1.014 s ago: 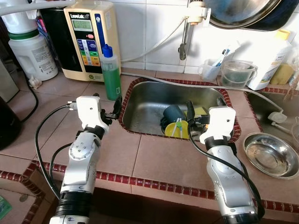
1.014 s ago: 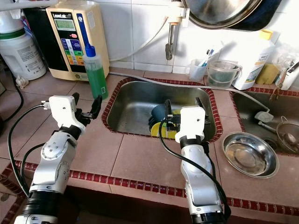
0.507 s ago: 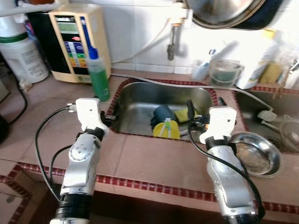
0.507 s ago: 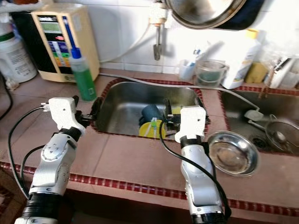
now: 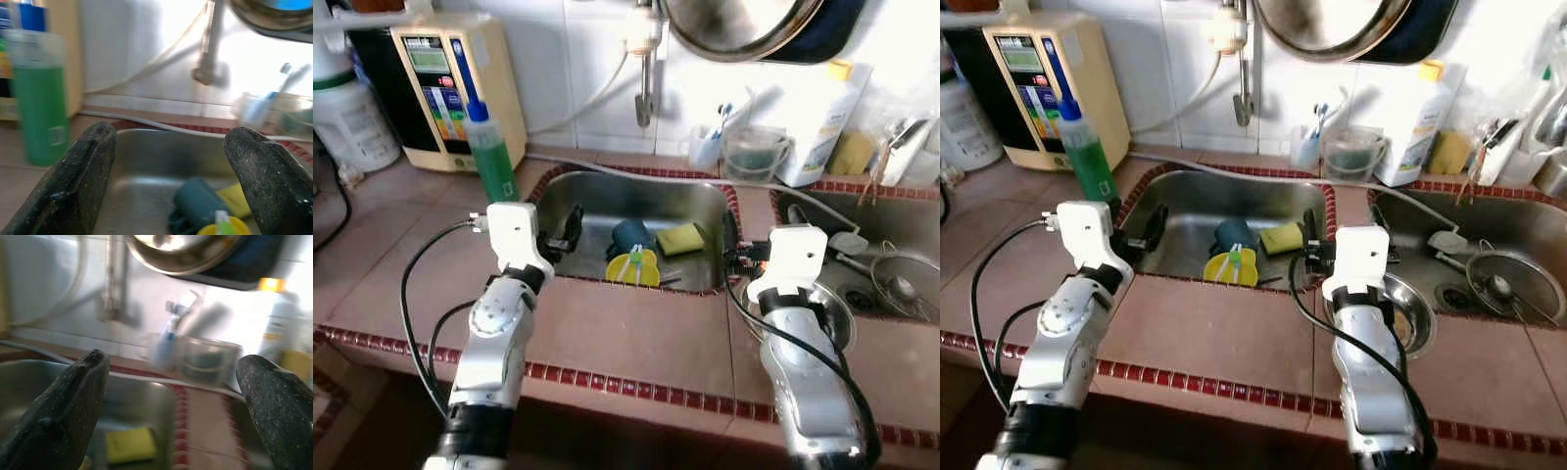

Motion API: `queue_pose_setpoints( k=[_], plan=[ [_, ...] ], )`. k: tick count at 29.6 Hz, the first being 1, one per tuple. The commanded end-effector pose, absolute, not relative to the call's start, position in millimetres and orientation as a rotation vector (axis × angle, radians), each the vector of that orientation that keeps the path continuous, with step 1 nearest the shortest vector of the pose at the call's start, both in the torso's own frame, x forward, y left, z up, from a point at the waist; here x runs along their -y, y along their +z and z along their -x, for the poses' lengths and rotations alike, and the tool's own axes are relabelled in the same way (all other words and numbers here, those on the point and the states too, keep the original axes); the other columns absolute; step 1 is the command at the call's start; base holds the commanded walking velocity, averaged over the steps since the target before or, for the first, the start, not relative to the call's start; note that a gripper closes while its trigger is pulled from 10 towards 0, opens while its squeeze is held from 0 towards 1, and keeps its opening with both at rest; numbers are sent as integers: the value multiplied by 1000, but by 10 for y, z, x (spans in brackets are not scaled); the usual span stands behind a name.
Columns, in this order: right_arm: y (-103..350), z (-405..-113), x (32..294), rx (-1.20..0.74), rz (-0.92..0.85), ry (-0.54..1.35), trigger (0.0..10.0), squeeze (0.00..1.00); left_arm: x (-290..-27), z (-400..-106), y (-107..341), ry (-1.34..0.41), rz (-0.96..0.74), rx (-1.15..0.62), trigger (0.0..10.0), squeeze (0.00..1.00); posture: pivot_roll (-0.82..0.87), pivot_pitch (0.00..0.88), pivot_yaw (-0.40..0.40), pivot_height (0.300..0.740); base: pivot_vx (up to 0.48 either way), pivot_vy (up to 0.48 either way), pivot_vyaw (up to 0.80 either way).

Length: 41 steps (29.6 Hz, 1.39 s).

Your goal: Kitchen organization

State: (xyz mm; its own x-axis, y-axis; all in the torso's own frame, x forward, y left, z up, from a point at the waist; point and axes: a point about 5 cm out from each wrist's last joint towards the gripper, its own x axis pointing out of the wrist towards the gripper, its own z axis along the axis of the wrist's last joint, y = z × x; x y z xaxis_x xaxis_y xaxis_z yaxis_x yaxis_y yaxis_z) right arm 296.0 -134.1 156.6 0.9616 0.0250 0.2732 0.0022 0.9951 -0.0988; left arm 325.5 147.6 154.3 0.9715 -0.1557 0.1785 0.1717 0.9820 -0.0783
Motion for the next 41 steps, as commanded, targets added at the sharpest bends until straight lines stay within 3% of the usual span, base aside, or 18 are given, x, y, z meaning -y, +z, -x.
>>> queue_pose_setpoints(
  k=[1,41],
  plan=[
    [1594,-2961,1406,284,107,-11,10000,0,-1447,-3262,1569,-173,94,175,10000,0,-165,0,25,740,0,-349,0],
    [1555,-2907,1371,255,70,-2,10000,0,-1399,-3235,1551,-225,97,160,10000,0,-171,0,29,740,0,-252,0]
  ],
)
